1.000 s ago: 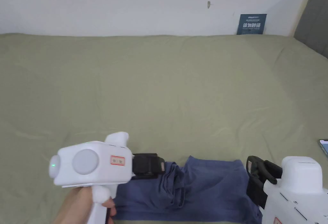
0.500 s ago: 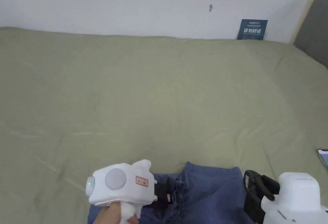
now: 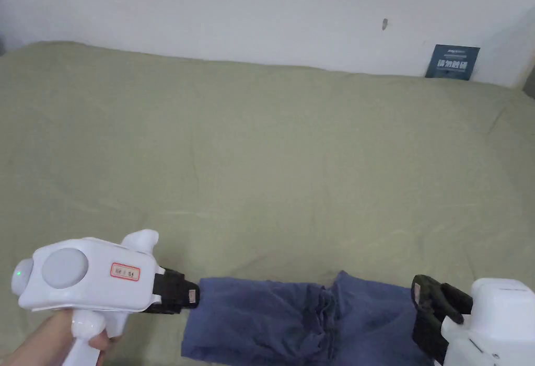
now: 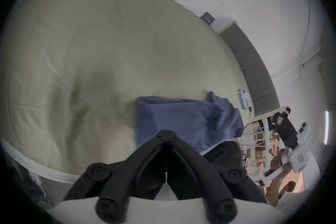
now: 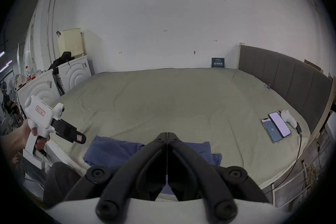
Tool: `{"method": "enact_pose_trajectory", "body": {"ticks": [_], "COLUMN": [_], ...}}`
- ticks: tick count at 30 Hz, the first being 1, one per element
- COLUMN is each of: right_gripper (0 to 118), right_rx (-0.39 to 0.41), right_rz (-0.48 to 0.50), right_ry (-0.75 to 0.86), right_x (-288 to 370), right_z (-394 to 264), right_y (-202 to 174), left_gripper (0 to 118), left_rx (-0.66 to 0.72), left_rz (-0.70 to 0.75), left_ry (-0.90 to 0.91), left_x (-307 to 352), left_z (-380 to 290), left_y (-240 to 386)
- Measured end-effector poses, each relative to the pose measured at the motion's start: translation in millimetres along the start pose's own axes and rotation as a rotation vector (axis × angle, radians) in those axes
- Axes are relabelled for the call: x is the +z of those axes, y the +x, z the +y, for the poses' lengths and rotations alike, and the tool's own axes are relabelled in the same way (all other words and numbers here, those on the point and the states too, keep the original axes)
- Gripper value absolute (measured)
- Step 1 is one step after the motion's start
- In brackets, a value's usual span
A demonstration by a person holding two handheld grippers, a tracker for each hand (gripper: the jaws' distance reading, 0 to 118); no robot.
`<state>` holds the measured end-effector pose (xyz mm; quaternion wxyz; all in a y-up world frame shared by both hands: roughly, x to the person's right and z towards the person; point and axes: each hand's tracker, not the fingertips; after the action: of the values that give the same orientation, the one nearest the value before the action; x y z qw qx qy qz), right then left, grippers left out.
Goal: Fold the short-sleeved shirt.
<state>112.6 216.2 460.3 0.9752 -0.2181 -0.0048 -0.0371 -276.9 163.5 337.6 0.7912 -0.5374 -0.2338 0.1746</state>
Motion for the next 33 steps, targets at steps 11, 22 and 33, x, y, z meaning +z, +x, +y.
{"method": "enact_pose_trajectory", "body": {"ticks": [11,22,33], "right_gripper": [0,0,0], "right_rx": [0.029,0.036,0.038], "right_rz": [-0.005,-0.032,-0.005], "right_ry": [-0.03,-0.061,-0.015], "right_x": [-6.8,-15.9,-8.0], "right_z": [3.1,0.8,12.9], "right_y": [-10.6,-6.2,-12.3], "left_gripper": [118,17,13], "left_rx": [0.14,0.211,0.301], "left_rz": [-0.289,-0.306,-0.239], "left_ry": [-0.054,-0.085,0.072], "left_x": [-34.2,-73.8,0.2], "left_z": [9.8,11.7,17.0], "left_y": [-40.6,-25.2,-48.5]}}
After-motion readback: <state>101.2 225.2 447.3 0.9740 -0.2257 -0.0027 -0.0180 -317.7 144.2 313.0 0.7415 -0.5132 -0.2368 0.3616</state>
